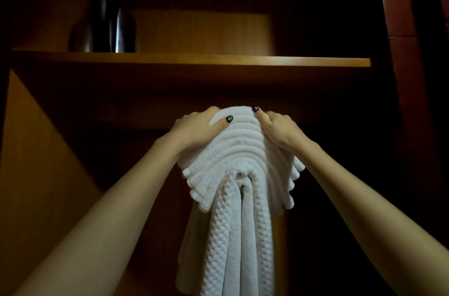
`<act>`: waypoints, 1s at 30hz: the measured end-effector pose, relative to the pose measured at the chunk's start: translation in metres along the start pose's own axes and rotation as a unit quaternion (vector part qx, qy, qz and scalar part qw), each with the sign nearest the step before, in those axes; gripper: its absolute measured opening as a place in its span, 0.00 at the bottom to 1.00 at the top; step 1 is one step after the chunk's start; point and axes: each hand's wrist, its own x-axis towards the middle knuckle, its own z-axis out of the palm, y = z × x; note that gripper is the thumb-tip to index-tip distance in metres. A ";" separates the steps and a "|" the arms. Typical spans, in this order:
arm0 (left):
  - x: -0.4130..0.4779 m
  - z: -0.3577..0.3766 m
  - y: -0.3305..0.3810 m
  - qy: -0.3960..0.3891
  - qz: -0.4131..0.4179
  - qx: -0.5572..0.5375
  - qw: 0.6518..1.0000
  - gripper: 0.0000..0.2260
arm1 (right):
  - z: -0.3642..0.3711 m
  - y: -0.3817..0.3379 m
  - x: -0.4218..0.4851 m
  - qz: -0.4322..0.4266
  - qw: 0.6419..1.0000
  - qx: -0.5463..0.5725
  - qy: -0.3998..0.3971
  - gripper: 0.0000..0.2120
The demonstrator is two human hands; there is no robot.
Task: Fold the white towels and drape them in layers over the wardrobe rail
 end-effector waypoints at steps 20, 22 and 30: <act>-0.057 -0.015 -0.017 -0.057 -0.017 -0.045 0.997 0.37 | -0.029 -0.040 -0.038 -0.024 0.994 -0.058 -0.095 0.28; -0.058 -0.019 -0.013 -0.045 -0.014 -0.018 0.999 0.36 | -0.034 -0.044 -0.046 -0.007 0.991 -0.088 -0.100 0.30; -0.086 -0.040 0.026 -0.030 0.021 0.067 0.997 0.32 | -0.064 -0.054 -0.087 0.008 0.983 -0.147 -0.108 0.31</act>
